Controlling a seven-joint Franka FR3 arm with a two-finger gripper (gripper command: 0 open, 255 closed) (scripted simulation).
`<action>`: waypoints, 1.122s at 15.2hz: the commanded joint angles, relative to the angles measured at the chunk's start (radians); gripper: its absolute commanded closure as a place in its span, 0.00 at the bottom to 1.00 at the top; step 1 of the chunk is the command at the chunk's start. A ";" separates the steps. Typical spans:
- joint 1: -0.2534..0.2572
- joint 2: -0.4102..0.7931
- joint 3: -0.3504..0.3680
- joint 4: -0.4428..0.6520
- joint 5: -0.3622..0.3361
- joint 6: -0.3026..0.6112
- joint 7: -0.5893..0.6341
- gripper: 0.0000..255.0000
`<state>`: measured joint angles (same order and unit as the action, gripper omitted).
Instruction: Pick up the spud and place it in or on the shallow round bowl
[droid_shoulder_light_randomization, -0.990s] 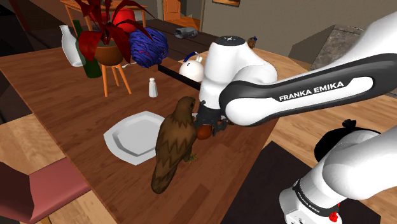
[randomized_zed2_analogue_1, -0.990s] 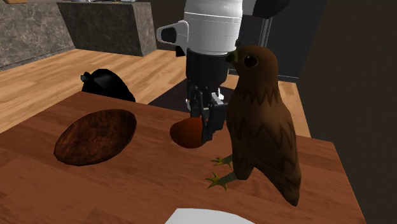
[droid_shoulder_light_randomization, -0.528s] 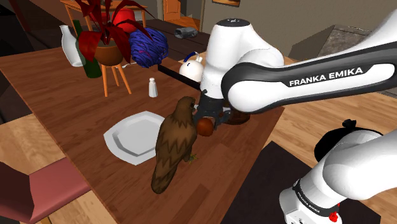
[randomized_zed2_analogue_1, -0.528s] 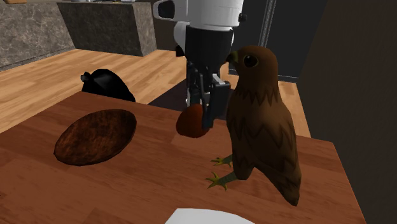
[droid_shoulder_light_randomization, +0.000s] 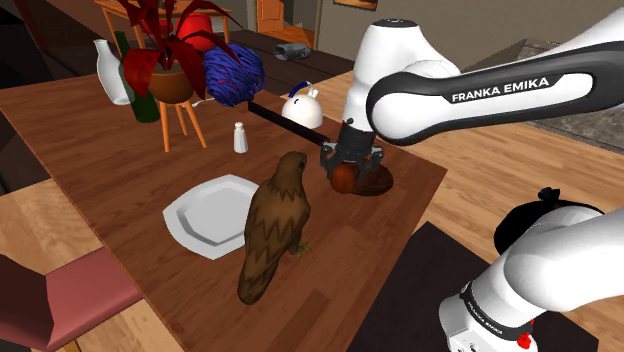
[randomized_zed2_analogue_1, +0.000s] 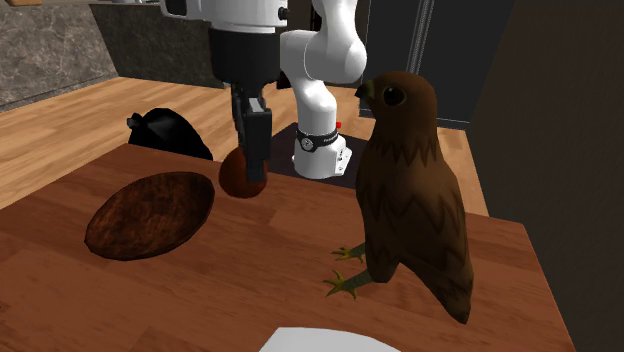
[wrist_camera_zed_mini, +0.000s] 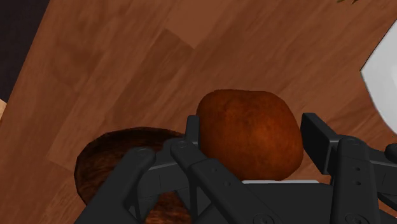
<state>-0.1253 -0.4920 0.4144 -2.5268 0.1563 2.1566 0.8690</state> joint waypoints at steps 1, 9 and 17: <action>-0.022 0.003 -0.038 -0.002 -0.015 0.003 -0.051 1.00; -0.117 0.056 -0.189 0.033 -0.082 0.014 -0.245 1.00; -0.156 0.126 -0.241 0.025 -0.109 0.091 -0.318 1.00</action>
<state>-0.2808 -0.3769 0.1718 -2.4961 0.0485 2.2300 0.5500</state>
